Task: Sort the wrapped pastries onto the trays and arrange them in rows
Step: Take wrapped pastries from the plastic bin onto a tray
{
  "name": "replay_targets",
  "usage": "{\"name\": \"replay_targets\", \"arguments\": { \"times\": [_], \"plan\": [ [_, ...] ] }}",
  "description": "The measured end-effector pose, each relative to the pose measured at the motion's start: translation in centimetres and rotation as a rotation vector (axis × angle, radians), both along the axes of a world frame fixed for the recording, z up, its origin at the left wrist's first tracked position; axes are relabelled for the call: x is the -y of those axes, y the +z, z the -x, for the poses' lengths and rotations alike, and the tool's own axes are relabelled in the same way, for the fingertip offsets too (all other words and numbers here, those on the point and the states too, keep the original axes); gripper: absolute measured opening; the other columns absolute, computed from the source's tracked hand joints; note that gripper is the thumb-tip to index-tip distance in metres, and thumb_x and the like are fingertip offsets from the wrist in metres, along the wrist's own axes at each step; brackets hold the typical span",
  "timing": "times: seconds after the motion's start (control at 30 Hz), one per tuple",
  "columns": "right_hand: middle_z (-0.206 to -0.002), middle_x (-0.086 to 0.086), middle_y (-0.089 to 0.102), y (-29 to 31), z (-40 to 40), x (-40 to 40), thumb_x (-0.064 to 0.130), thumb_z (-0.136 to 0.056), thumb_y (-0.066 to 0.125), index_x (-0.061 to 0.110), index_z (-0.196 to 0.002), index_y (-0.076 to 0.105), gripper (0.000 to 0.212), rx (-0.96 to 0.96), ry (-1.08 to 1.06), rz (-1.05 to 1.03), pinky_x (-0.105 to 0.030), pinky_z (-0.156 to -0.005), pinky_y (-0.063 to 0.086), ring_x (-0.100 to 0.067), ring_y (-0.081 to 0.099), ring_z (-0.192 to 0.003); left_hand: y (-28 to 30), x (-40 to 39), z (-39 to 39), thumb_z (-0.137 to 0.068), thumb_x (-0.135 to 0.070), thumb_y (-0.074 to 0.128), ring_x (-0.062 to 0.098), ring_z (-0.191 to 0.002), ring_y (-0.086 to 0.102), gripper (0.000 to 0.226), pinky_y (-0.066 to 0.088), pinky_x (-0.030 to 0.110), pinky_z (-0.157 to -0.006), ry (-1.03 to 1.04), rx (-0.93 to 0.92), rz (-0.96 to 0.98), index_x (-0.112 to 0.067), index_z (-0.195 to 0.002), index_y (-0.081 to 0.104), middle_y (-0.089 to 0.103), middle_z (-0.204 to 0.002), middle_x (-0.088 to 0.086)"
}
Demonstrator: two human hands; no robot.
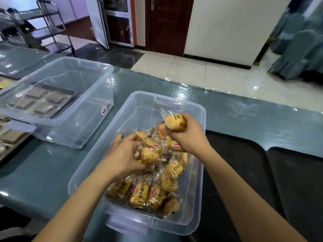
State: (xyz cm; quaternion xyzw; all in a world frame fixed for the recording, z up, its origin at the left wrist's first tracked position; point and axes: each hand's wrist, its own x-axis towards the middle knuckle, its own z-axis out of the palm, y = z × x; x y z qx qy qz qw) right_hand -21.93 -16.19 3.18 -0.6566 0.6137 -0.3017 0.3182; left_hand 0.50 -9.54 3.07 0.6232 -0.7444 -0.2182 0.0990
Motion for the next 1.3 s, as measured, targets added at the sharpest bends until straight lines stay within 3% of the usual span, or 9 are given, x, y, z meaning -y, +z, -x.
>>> {"name": "replay_targets", "arguments": {
  "times": [0.2,0.43,0.6,0.73,1.0,1.17,1.3],
  "plan": [
    [-0.108,0.008,0.066,1.4,5.1,-2.1,0.033,-0.075,0.084,0.034,-0.112,0.057,0.046,0.08,-0.14,0.101,-0.042,-0.088,0.056,-0.012,0.064,-0.098,0.7,0.2,4.0,-0.062,-0.061,0.083,0.007,-0.108,0.027,0.076,0.043,0.04,-0.101,-0.057,0.056,0.036,-0.04,-0.131,0.061,0.047,-0.13,-0.022],
    [-0.108,0.004,0.065,3.6,13.8,-6.2,0.026,-0.077,0.082,0.031,-0.11,0.056,0.042,0.148,-0.331,0.228,-0.034,-0.085,0.052,-0.015,0.063,-0.098,4.9,-1.5,10.4,-0.07,-0.059,0.08,0.013,-0.105,0.033,0.069,0.045,0.036,-0.085,-0.137,0.141,0.286,-0.042,-0.134,0.058,0.052,-0.132,-0.018],
    [-0.108,0.006,0.065,3.5,23.2,-10.9,0.029,-0.077,0.084,0.033,-0.111,0.055,0.044,0.109,-0.425,0.227,-0.025,-0.079,0.049,-0.01,0.062,-0.095,5.9,-3.5,20.4,-0.071,-0.061,0.078,0.016,-0.107,0.033,0.07,0.045,0.036,-0.086,-0.265,0.142,0.37,-0.041,-0.135,0.058,0.05,-0.131,-0.017],
    [-0.107,0.008,0.063,2.0,31.8,-16.7,0.028,-0.075,0.086,0.035,-0.107,0.056,0.044,0.119,-0.547,0.194,-0.017,-0.074,0.044,-0.006,0.061,-0.097,4.4,-5.7,30.2,-0.067,-0.067,0.078,0.021,-0.103,0.037,0.072,0.036,0.03,-0.081,-0.419,0.142,0.399,-0.039,-0.132,0.063,0.053,-0.13,-0.018],
    [-0.102,0.012,0.055,-3.2,48.8,-30.5,0.031,-0.077,0.082,0.037,-0.1,0.053,0.038,0.053,-0.844,0.092,-0.036,-0.082,0.054,-0.005,0.058,-0.091,0.3,-12.3,49.6,-0.073,-0.066,0.072,0.017,-0.102,0.035,0.07,0.043,0.028,-0.089,-0.73,0.117,0.301,-0.044,-0.137,0.055,0.047,-0.133,-0.023],
    [-0.099,0.013,0.054,-6.0,57.5,-36.3,0.035,-0.077,0.081,0.039,-0.098,0.052,0.037,0.033,-0.993,0.031,-0.038,-0.08,0.055,-0.006,0.058,-0.087,-2.3,-14.8,59.5,-0.063,-0.067,0.079,0.018,-0.09,0.039,0.069,0.048,0.032,-0.083,-0.834,0.075,0.267,-0.04,-0.126,0.067,0.056,-0.12,-0.022],
    [-0.102,0.012,0.053,-7.8,64.7,-38.3,0.035,-0.078,0.082,0.038,-0.101,0.052,0.038,0.029,-1.037,-0.046,-0.039,-0.083,0.056,-0.009,0.059,-0.089,-4.6,-16.0,66.9,-0.067,-0.064,0.077,0.016,-0.096,0.035,0.069,0.041,0.026,-0.086,-0.885,0.008,0.184,-0.045,-0.131,0.06,0.048,-0.125,-0.027]
  ]
}}
